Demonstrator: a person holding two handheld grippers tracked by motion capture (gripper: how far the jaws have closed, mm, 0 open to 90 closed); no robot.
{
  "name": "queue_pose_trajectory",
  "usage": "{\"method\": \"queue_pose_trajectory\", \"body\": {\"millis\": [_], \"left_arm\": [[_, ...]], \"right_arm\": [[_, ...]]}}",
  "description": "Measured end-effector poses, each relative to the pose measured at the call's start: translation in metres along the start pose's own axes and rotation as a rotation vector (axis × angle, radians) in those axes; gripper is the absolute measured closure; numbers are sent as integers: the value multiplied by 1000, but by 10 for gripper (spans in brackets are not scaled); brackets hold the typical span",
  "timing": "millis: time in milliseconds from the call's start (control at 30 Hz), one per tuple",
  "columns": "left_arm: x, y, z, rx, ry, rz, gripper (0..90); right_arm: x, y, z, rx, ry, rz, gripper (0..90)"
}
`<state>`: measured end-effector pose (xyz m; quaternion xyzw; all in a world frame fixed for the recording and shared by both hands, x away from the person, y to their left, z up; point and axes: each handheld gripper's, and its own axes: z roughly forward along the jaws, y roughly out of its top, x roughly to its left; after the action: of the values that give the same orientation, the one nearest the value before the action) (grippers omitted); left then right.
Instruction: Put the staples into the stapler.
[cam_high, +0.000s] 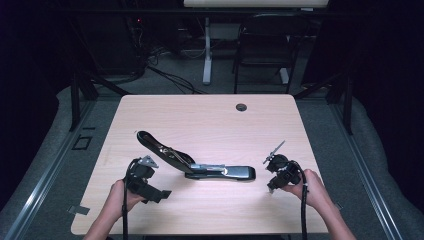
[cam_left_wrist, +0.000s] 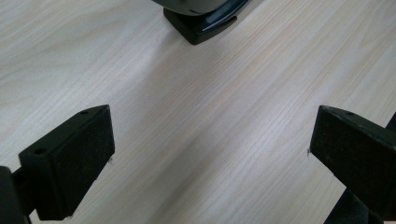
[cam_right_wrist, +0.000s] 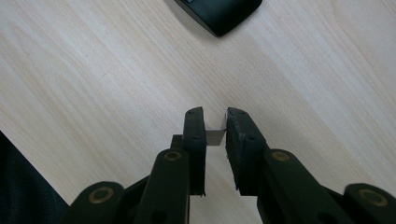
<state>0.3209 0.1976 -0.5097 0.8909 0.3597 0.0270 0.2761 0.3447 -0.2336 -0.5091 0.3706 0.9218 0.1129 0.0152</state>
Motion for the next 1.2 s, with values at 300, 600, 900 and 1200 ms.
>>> {"method": "queue_pose_trajectory", "body": {"millis": [300, 600, 900, 1200], "left_arm": [[1, -1, -1, -4, 2, -6, 0], [5, -4, -4, -8, 10, -20, 0], [10, -6, -5, -14, 19, -39, 0], [14, -10, -8, -19, 27, -53, 0]], "right_arm": [[2, 1, -4, -31, -18, -12, 784], [6, 4, -7, -66, -31, -28, 784], [8, 11, -15, -82, -26, -63, 785], [9, 21, -21, -115, -10, -92, 785]]}}
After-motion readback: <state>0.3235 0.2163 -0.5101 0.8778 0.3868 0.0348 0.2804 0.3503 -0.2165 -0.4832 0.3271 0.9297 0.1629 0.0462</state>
